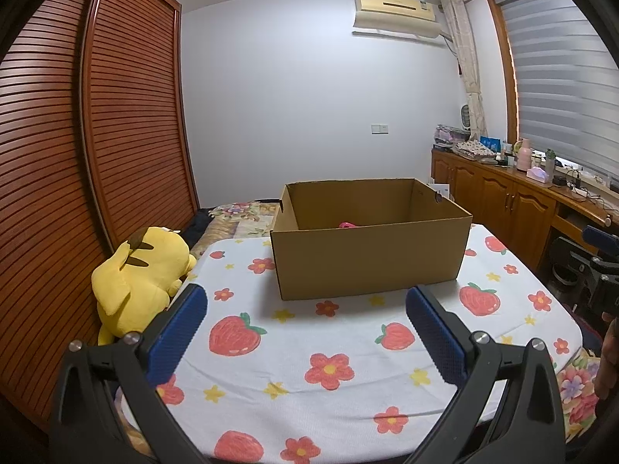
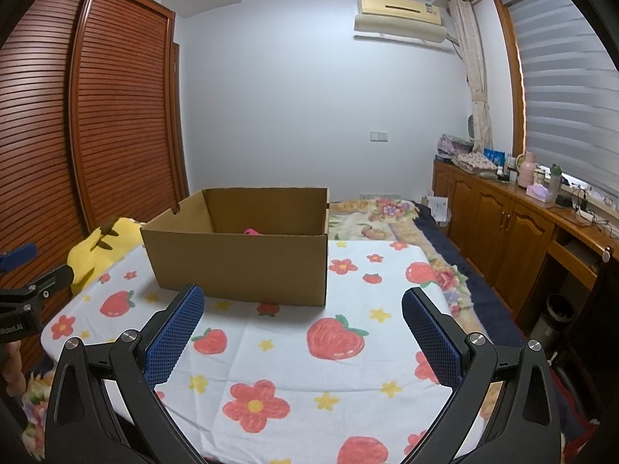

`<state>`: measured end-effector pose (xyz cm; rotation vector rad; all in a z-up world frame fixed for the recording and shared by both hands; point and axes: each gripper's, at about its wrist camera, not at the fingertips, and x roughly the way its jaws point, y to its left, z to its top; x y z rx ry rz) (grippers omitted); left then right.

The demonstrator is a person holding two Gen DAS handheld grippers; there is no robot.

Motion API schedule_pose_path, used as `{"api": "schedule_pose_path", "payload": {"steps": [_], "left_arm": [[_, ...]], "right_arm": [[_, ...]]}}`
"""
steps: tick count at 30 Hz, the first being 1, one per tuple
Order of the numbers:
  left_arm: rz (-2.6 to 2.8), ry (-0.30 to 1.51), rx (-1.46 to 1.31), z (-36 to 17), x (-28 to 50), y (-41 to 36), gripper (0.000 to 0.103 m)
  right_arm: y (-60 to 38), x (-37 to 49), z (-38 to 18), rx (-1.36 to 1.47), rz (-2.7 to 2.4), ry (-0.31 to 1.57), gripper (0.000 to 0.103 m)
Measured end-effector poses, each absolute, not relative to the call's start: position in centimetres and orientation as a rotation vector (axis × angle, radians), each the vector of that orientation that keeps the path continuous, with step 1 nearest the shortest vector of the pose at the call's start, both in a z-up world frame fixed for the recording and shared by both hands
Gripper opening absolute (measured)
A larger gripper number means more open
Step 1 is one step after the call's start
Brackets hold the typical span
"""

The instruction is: Organize snacks

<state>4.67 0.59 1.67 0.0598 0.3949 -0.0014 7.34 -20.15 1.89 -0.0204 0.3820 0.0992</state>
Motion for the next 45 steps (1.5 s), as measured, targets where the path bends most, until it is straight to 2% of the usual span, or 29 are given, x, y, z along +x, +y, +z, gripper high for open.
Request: {"api": "schedule_pose_path", "payload": {"steps": [45], "left_arm": [[0.005,0.382,0.06,1.85,4.49,0.46,0.103]], "right_arm": [[-19.74,7.4,2.04,-0.017,0.11,0.377,0.103]]}}
